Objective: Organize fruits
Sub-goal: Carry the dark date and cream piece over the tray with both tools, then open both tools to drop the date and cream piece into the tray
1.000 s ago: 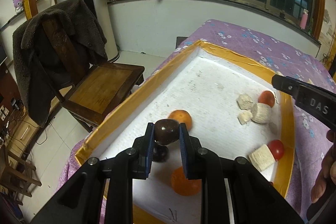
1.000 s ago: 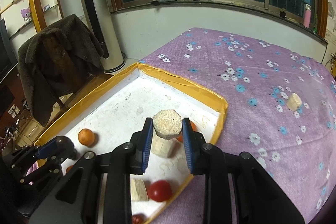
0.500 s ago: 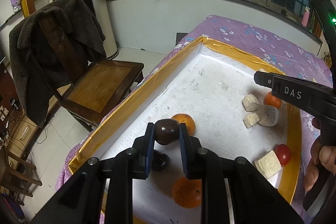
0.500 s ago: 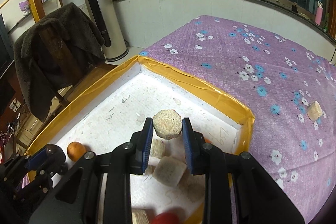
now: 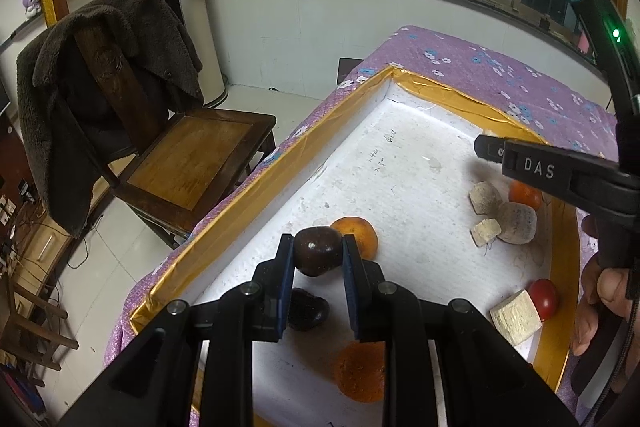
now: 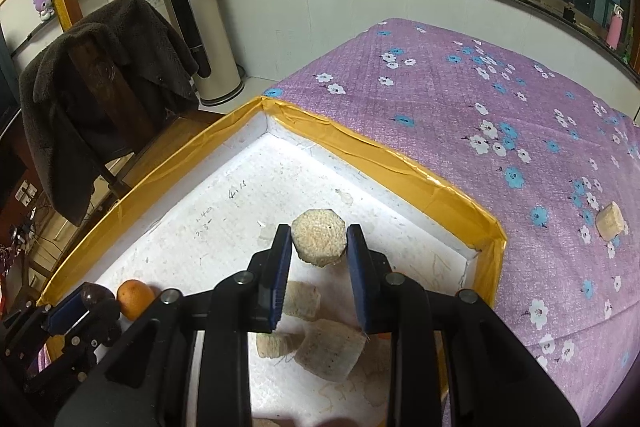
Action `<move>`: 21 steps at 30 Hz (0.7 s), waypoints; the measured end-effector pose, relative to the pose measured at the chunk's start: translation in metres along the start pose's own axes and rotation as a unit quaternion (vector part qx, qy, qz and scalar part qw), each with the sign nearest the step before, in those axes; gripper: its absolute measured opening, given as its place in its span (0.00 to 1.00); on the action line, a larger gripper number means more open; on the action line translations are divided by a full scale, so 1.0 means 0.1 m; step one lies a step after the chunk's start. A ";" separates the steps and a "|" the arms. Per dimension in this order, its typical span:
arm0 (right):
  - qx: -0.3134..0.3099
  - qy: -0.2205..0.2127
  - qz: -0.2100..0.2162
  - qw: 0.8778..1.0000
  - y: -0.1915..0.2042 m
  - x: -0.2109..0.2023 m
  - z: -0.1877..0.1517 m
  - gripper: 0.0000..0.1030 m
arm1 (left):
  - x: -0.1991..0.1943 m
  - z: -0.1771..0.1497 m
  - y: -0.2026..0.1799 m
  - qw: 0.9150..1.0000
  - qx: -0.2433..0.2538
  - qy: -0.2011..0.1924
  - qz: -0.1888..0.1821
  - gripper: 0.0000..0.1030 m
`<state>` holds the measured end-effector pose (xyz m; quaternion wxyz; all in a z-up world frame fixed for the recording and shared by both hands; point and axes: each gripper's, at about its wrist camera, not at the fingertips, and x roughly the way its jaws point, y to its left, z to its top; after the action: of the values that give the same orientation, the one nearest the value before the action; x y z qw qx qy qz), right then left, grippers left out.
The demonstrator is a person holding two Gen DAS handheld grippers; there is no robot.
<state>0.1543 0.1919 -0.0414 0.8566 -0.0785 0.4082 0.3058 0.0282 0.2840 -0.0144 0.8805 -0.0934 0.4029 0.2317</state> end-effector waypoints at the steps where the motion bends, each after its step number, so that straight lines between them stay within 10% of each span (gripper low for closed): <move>1: 0.002 0.002 0.000 1.000 0.00 0.02 0.00 0.29 | 0.00 0.00 0.00 1.000 0.000 0.001 -0.001 0.24; 5: 0.000 0.006 -0.002 1.000 0.01 0.04 0.01 0.29 | 0.00 0.00 0.00 1.000 0.000 0.003 0.005 0.31; 8: 0.002 0.010 -0.010 1.000 0.00 0.03 0.02 0.36 | 0.00 -0.01 0.02 1.000 -0.003 0.008 0.021 0.74; 13: -0.001 0.002 -0.029 1.000 -0.01 -0.07 0.00 0.78 | -0.08 -0.04 0.07 1.000 -0.011 0.009 0.018 0.76; 21: -0.019 -0.032 -0.050 0.998 -0.11 -0.64 -0.23 0.93 | -0.43 -0.23 0.15 1.000 -0.021 -0.012 0.010 0.82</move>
<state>0.1156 0.1451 -0.0099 0.8818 -0.1053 0.3700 0.2728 -0.0185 0.2744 0.0027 0.8804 -0.1053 0.3886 0.2504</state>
